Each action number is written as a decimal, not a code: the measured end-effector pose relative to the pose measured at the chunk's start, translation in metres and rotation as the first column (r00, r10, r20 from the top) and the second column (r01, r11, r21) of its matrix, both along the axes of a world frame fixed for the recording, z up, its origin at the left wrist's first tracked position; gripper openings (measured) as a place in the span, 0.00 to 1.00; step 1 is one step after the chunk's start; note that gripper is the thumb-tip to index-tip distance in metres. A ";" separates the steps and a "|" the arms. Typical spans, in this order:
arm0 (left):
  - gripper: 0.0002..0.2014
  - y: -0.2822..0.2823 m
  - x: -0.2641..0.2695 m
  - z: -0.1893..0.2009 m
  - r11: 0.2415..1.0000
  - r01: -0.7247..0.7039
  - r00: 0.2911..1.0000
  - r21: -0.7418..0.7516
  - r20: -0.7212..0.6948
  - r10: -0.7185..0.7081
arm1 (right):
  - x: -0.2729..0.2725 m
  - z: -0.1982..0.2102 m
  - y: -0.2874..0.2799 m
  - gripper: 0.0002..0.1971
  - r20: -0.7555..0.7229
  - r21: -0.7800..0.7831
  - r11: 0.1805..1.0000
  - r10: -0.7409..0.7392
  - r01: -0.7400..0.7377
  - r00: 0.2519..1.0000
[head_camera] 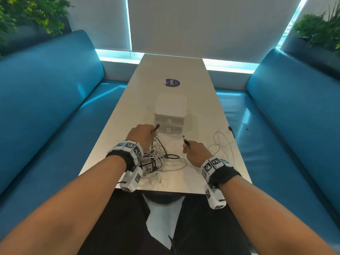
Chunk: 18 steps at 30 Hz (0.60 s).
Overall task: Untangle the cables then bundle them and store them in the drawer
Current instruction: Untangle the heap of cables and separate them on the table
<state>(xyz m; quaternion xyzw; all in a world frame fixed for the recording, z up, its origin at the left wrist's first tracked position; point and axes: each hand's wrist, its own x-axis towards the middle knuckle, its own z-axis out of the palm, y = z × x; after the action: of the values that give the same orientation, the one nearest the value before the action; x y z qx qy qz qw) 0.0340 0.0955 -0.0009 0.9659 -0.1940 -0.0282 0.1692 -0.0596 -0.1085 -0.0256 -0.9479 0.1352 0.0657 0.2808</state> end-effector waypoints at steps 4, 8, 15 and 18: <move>0.13 -0.031 -0.016 0.000 0.979 0.174 0.984 0.108 0.006 -0.176 | 0.002 0.003 0.002 0.18 0.050 0.084 0.995 -0.065 0.060 0.997; 0.17 -0.052 -0.021 -0.004 0.962 0.220 0.971 0.159 0.056 -0.231 | 0.002 0.009 -0.001 0.20 0.094 0.184 0.979 -0.102 0.084 0.990; 0.17 -0.069 -0.029 -0.011 0.963 0.246 0.969 0.109 -0.001 -0.248 | 0.008 0.000 -0.006 0.16 0.174 0.317 0.947 -0.119 0.059 0.978; 0.16 -0.066 -0.032 -0.019 0.955 0.242 0.970 0.172 -0.032 -0.240 | 0.009 -0.002 -0.014 0.11 0.184 0.304 0.942 -0.207 0.145 0.961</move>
<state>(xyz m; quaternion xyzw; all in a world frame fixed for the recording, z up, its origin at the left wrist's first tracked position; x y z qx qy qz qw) 0.0025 0.0298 -0.0199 0.9460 -0.3062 -0.0705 0.0800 -0.0509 -0.1225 -0.0274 -0.8825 0.1778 -0.0429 0.4332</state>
